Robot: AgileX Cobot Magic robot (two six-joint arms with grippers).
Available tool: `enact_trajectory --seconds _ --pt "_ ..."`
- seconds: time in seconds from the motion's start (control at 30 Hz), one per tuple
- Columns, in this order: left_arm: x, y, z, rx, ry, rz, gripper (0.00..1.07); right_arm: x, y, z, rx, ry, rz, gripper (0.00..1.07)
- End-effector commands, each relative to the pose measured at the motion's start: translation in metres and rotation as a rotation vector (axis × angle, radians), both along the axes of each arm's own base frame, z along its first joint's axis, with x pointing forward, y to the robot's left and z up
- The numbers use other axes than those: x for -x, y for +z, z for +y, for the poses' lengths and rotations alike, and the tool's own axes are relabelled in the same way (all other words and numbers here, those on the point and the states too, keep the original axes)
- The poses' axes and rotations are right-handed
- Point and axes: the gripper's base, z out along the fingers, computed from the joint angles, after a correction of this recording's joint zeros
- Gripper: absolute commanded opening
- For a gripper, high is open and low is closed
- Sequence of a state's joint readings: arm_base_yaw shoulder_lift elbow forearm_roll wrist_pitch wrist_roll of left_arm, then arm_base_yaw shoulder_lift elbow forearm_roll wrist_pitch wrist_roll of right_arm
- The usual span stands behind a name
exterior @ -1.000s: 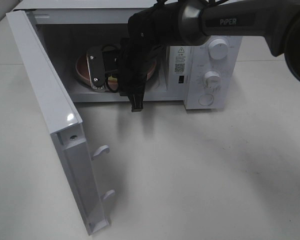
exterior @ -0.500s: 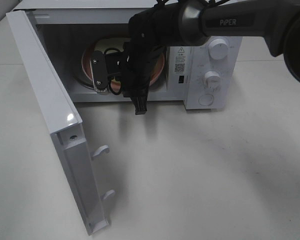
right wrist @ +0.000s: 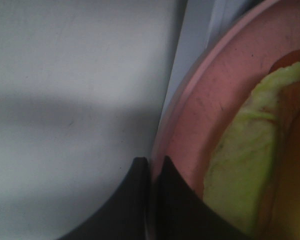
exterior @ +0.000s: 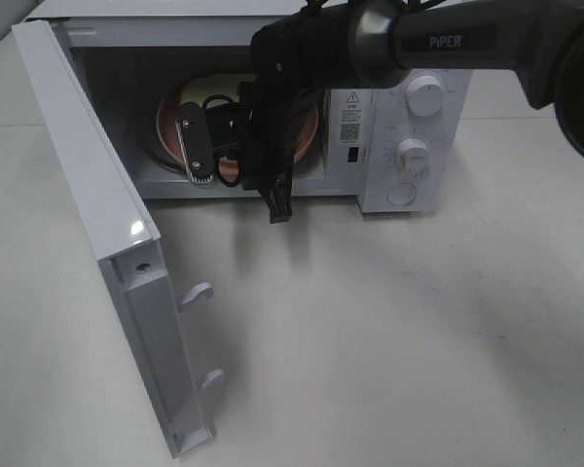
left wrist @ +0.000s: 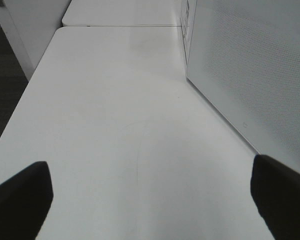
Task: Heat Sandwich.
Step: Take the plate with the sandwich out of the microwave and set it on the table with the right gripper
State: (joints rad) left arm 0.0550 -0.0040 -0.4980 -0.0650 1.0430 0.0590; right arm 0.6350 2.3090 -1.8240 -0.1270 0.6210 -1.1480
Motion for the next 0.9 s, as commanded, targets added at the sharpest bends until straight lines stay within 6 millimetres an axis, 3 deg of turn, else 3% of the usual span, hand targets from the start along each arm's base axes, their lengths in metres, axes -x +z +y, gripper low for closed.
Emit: enact_trajectory --seconds 0.03,0.23,0.9 --pt "0.003 0.000 -0.001 0.003 -0.001 -0.032 1.01 0.003 0.007 -0.007 0.036 0.033 0.010 0.00" --pt "0.003 0.000 -0.001 0.003 -0.001 -0.032 1.01 0.008 0.022 -0.010 0.028 0.055 -0.008 0.00" --pt "0.003 0.000 -0.001 0.004 -0.001 -0.032 1.01 0.050 0.058 -0.035 0.054 0.199 -0.021 0.00"
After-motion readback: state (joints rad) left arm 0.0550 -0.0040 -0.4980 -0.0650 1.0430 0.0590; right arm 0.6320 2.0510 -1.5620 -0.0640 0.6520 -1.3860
